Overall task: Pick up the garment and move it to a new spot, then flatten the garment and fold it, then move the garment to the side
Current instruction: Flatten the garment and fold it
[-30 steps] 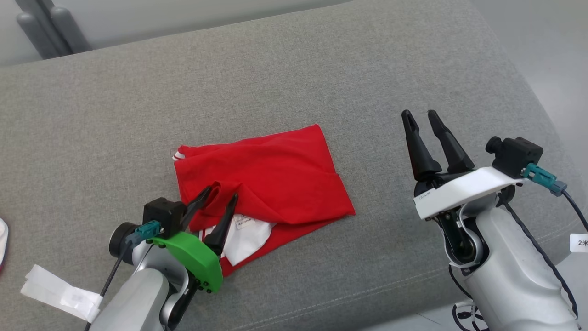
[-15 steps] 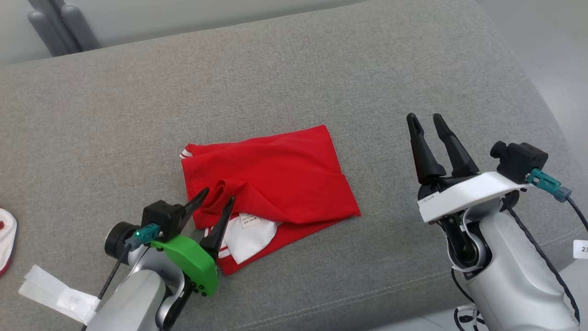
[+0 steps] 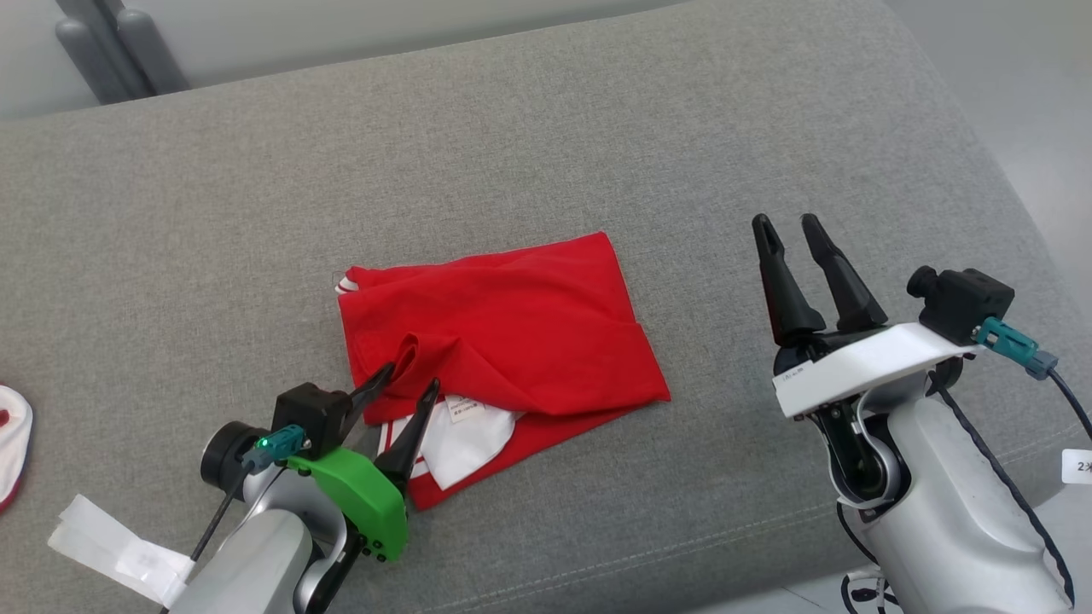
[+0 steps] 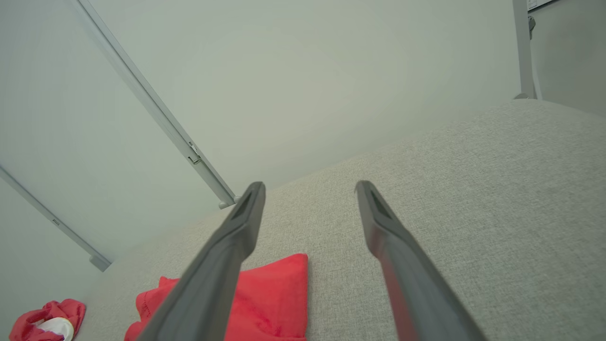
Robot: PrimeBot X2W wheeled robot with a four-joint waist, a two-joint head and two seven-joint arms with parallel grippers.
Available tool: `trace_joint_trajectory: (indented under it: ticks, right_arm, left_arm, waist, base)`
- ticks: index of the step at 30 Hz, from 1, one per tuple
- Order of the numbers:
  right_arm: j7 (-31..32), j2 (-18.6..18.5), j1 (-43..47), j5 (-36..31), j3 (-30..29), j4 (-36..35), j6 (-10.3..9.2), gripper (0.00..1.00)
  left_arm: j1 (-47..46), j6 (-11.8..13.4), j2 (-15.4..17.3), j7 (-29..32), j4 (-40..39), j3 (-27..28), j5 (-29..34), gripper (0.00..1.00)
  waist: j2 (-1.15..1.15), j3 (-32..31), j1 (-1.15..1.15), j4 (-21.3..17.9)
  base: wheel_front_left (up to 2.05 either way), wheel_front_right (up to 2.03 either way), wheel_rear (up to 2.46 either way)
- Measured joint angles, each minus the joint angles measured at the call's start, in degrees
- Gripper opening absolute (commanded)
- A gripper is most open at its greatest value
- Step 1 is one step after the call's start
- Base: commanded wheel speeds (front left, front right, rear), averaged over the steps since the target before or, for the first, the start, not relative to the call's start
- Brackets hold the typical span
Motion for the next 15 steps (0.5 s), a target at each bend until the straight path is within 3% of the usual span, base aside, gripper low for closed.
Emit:
trace_joint_trajectory:
  ticks: [5,9,15]
  right_arm:
    - [0.0,0.07,0.13,-0.08,-0.36,-0.04,0.05,1.0]
    - [0.0,0.21,0.26,-0.44,-0.37,-0.07,0.07,1.0]
    - [0.0,0.46,0.8,-0.49,-0.66,-0.08,0.08,1.0]
  left_arm:
    - [-0.01,0.0,0.0,-0.07,0.46,-0.2,-0.18,0.73]
    - [-0.1,0.0,0.0,-0.08,0.99,-0.58,-0.56,0.56]
    - [-0.53,0.0,-0.01,-0.56,1.59,-1.18,-0.58,0.45]
  waist:
    - [0.0,0.04,0.0,-0.17]
    - [0.0,0.04,0.0,-0.25]
    - [0.0,-0.02,0.0,-0.31]
  base:
    - [0.0,0.0,0.0]
    - [0.0,0.0,0.0]
    - [0.0,0.0,0.0]
